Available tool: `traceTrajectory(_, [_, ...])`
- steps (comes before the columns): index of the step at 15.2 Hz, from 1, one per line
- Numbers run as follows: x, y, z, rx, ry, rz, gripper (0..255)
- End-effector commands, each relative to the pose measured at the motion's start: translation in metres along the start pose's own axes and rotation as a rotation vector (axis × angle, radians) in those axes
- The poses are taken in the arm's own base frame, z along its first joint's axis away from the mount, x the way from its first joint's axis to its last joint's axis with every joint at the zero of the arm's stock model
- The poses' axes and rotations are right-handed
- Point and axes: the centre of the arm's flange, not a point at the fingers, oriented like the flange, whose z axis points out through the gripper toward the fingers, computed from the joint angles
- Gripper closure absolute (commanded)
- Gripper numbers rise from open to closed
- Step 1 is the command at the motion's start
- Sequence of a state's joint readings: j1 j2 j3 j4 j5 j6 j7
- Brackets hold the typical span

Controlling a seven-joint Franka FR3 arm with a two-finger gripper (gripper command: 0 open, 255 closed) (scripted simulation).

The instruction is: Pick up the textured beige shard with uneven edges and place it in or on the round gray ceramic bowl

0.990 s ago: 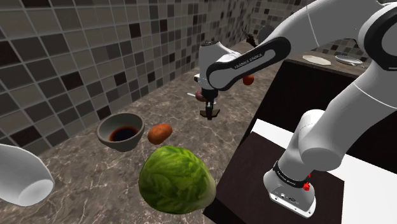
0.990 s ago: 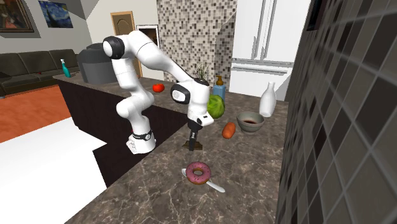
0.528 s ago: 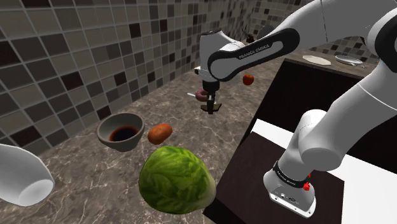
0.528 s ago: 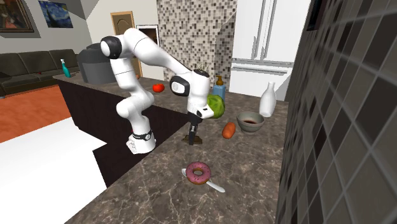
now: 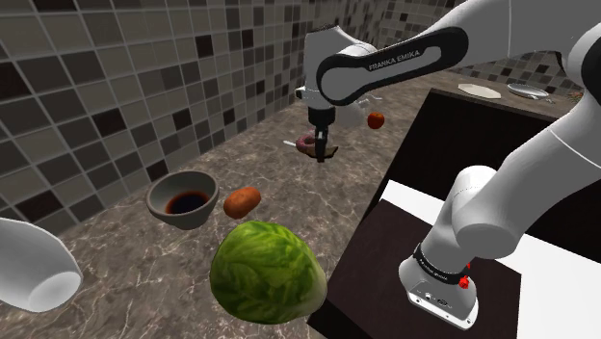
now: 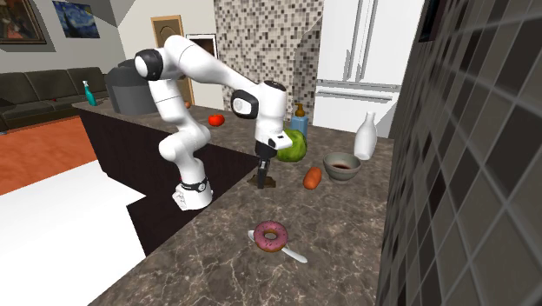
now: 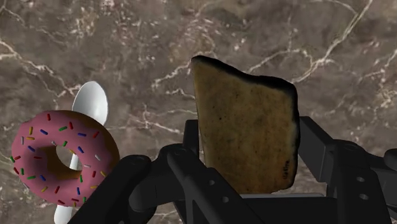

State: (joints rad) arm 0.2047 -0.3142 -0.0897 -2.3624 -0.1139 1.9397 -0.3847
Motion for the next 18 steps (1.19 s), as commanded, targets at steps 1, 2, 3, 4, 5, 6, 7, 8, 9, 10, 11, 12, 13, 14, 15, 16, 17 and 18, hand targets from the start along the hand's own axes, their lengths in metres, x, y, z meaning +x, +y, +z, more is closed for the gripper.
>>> traceTrajectory(1, [-0.001,0.0,-0.011,0.0,0.0,0.0,255])
traceTrajectory(2, [-0.001,0.0,-0.016,0.0,0.0,0.0,255])
traceTrajectory(3, [-0.002,0.0,-0.021,0.0,0.0,0.0,255])
traceTrajectory(4, [-0.003,0.0,-0.027,0.0,0.0,0.0,255])
traceTrajectory(5, [-0.003,0.0,-0.032,0.0,0.0,0.0,255])
traceTrajectory(6, [-0.004,0.0,-0.037,0.0,0.0,0.0,255])
traceTrajectory(7, [-0.005,0.0,-0.042,0.0,0.0,0.0,255])
traceTrajectory(8, [-0.006,0.001,-0.047,0.0,0.0,0.0,255])
traceTrajectory(9, [-0.006,0.001,-0.053,0.0,0.0,0.0,255])
traceTrajectory(10, [-0.007,0.001,-0.058,0.0,0.0,0.0,255])
traceTrajectory(11, [-0.007,0.001,-0.059,0.0,0.0,0.0,255])
traceTrajectory(12, [0.004,-0.007,-0.061,0.0,0.0,0.0,255])
traceTrajectory(13, [0.014,-0.014,-0.062,0.0,0.0,0.0,255])
traceTrajectory(14, [0.025,-0.022,-0.064,0.0,0.0,0.0,255])
traceTrajectory(15, [0.036,-0.029,-0.066,0.0,0.0,0.0,255])
traceTrajectory(16, [0.047,-0.037,-0.067,0.0,0.0,0.0,255])
traceTrajectory(17, [0.057,-0.044,-0.069,0.0,0.0,0.0,255])
traceTrajectory(18, [0.068,-0.052,-0.071,0.0,0.0,0.0,255])
